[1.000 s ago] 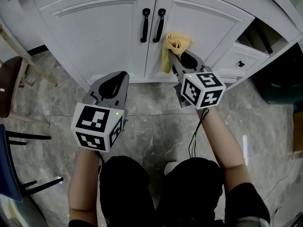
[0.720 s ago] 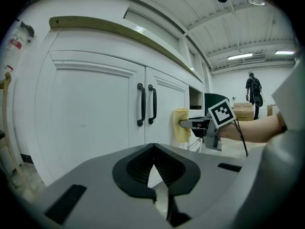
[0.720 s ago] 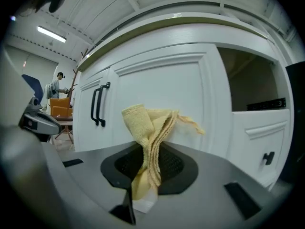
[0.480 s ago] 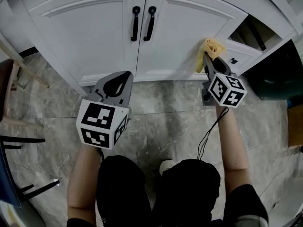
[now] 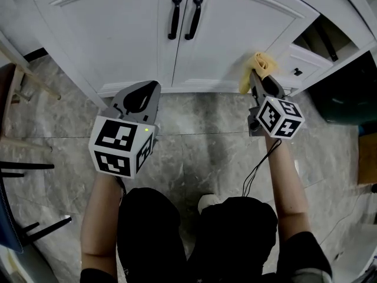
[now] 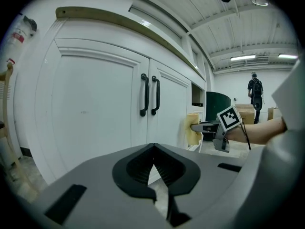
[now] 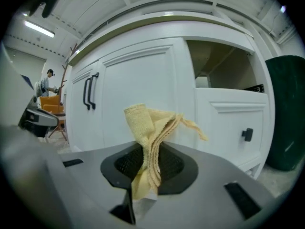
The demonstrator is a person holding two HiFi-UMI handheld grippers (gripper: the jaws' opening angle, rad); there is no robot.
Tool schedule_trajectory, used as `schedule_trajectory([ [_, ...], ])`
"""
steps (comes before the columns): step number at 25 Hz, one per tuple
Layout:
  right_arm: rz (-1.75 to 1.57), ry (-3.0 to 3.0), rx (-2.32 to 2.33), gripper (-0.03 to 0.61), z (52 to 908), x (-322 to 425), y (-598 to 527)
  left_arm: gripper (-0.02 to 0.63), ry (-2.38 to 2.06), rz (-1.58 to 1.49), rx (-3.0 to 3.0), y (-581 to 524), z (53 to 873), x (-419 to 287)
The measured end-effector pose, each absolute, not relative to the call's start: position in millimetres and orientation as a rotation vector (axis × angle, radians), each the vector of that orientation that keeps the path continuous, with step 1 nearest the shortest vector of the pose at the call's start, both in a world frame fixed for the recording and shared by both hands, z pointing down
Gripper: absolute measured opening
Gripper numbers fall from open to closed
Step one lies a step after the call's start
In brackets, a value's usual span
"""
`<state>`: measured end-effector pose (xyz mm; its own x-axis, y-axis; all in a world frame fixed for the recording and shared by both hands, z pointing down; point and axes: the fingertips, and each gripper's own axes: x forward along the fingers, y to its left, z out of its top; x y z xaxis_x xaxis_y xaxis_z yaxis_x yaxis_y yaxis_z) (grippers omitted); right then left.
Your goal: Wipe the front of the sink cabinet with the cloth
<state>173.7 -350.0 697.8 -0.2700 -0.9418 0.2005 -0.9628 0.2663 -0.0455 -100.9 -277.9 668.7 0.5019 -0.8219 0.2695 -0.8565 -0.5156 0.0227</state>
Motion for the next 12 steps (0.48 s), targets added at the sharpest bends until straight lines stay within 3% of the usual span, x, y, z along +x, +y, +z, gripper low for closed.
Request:
schedule_trajectory([
  [12,0.082,-2.633,1.362,0.083,742.5,10.2,-340.5,0.015,-1.51,0.394,2.51,-273.5,692.6,-125.9],
])
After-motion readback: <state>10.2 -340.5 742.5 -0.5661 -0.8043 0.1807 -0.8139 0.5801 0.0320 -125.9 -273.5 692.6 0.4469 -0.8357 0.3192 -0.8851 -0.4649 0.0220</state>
